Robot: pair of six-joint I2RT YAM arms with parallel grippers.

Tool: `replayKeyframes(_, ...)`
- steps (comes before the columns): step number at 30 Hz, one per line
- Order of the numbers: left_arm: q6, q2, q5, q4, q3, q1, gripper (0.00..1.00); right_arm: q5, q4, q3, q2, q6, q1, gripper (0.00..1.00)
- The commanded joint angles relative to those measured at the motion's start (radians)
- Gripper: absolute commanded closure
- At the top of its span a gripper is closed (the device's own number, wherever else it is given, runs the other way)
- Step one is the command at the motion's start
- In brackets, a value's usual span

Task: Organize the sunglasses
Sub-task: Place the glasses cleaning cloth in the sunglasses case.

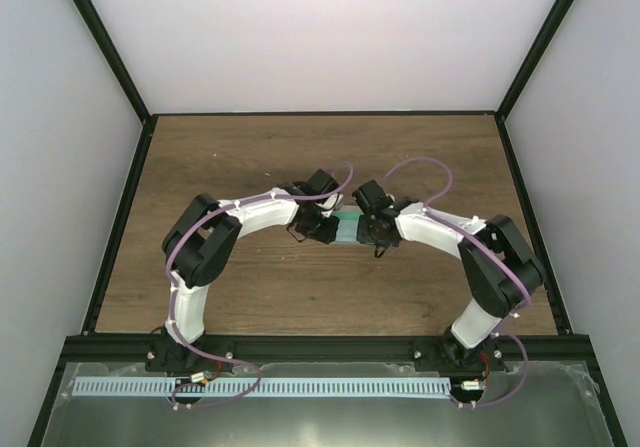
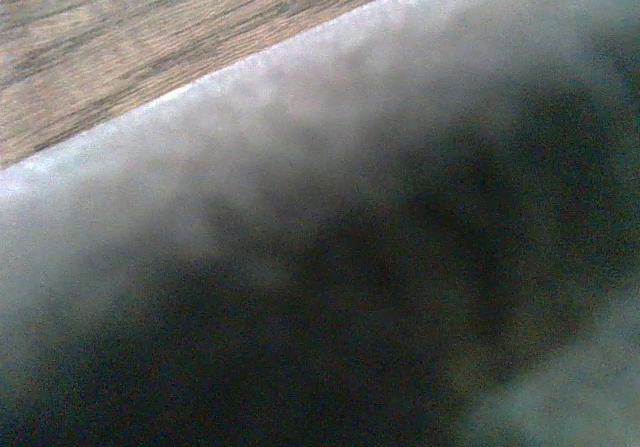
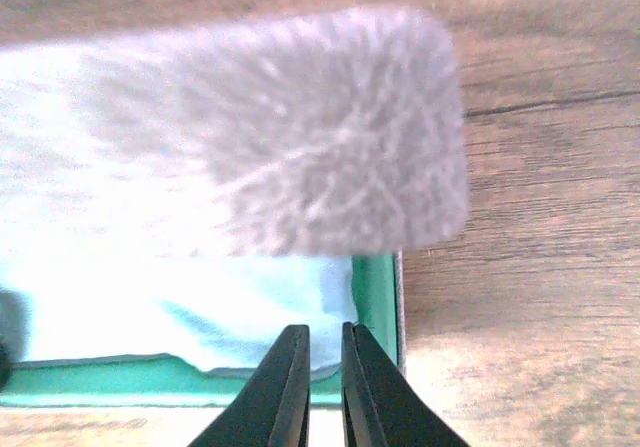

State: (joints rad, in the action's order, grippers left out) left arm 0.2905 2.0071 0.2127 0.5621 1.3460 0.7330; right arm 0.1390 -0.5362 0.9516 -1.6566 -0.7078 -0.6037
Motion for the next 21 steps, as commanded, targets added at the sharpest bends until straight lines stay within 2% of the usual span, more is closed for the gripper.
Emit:
replayKeyframes(1, -0.013, -0.026, -0.019, 0.007, -0.015, 0.000, 0.76, 0.008, -0.005, 0.024, 0.093, 0.011, 0.007, 0.90)
replayKeyframes(8, -0.017, -0.115, -0.010, 0.009, -0.011, 0.002, 0.75, 0.031, -0.013, 0.078, 0.200, 0.042, 0.008, 0.89)
replayKeyframes(14, -0.008, -0.256, -0.048, -0.038, -0.050, -0.001, 0.76, 0.041, -0.032, 0.169, 0.175, 0.055, 0.010, 0.81)
replayKeyframes(15, -0.013, -0.282, -0.076, -0.037, -0.049, -0.006, 0.70, 0.038, -0.029, 0.179, 0.171, 0.052, 0.010, 0.78)
replayKeyframes(16, -0.020, -0.297, -0.105, -0.031, -0.044, -0.019, 0.56, 0.037, -0.028, 0.189, 0.167, 0.048, 0.010, 0.76)
replayKeyframes(17, -0.028, -0.305, -0.118, -0.017, -0.031, -0.040, 0.46, 0.034, -0.027, 0.198, 0.163, 0.046, 0.010, 0.75)
replayKeyframes(19, -0.052, -0.297, -0.112, 0.022, 0.007, -0.097, 0.34, 0.026, -0.023, 0.211, 0.158, 0.044, 0.010, 0.74)
replayKeyframes(21, -0.095, -0.264, -0.118, 0.055, 0.051, -0.148, 0.26, 0.019, -0.017, 0.217, 0.152, 0.046, 0.010, 0.74)
